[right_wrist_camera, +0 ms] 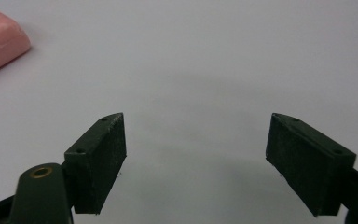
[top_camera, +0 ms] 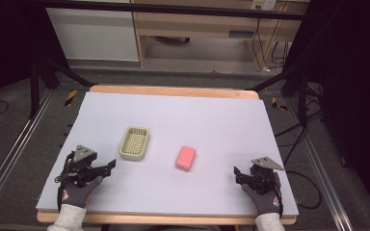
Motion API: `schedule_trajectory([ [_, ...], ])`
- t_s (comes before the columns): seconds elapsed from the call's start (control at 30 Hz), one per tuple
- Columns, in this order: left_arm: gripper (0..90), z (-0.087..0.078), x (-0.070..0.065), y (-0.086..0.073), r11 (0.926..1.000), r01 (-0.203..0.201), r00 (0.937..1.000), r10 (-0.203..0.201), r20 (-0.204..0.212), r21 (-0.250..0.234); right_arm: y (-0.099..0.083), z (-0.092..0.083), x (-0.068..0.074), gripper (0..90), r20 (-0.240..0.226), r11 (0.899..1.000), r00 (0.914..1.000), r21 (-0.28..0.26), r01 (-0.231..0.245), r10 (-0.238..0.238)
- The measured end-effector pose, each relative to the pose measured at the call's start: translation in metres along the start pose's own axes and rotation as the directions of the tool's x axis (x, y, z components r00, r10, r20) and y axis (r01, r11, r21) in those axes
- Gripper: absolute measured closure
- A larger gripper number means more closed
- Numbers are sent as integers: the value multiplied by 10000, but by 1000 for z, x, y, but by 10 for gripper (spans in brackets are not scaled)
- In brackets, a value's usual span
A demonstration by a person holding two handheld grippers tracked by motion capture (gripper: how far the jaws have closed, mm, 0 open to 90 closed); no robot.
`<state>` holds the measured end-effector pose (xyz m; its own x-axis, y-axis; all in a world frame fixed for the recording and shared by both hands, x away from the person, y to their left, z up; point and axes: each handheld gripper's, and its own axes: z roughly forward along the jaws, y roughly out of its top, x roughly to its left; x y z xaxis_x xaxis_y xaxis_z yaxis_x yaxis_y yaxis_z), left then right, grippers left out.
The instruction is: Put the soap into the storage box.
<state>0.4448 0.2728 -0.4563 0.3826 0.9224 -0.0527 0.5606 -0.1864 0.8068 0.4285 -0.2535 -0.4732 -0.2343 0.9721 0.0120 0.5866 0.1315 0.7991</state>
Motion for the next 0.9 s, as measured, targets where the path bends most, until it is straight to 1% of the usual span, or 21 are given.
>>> schedule_trajectory([
  [0.03,207,0,-2,0,10000,33,10000,-33,50,-20,0,-1,-1,209,2,10000,10000,-57,16,-16],
  [0.13,211,1,-6,1,10000,-74,9999,74,73,-33,-1,-2,-1,208,-60,9999,10000,-145,2,-3],
  [0.17,211,1,-9,1,9999,-98,9998,98,163,-24,-1,-1,-2,208,-77,9999,10000,-125,8,-9],
  [0.23,211,0,-11,2,9998,-176,9997,177,156,-47,-1,-1,-2,208,-73,9999,10000,-130,55,-56],
  [0.3,211,0,-15,3,9996,-268,9994,269,237,-30,-1,-2,-1,207,-76,9999,10000,-152,22,-23],
  [0.33,213,0,-19,4,9996,-249,9992,253,321,-105,-1,-2,-1,206,-97,9999,9999,-162,25,-27],
  [0.37,215,0,-19,4,9996,-249,9992,253,321,-105,-1,-2,-1,206,-97,9999,9999,-162,25,-27],
  [0.4,215,-1,-22,5,9994,-311,9988,315,366,-127,-1,-2,0,204,-125,9999,9999,-160,49,-51],
  [0.43,217,-1,-24,5,9995,-245,9989,252,389,-182,-1,-2,0,202,-138,9999,9999,-154,45,-47],
  [0.53,219,0,-27,6,9996,-249,9985,254,484,-115,-1,-2,0,202,-177,9999,9998,-153,37,-40],
  [0.7,218,2,-33,7,9992,-385,9978,388,546,-69,-2,-2,1,201,-220,9999,9997,-140,45,-48],
  [0.73,219,2,-36,8,9989,-469,9970,471,619,-49,-2,-2,1,200,-226,9998,9997,-159,118,-122],
  [0.77,219,3,-38,9,9990,-426,9971,432,632,-104,-2,-2,1,199,-272,9998,9996,-153,120,-125],
  [0.9,221,3,-42,10,9988,-485,9962,493,717,-116,-2,-2,2,199,-310,9997,9994,-171,161,-166],
])
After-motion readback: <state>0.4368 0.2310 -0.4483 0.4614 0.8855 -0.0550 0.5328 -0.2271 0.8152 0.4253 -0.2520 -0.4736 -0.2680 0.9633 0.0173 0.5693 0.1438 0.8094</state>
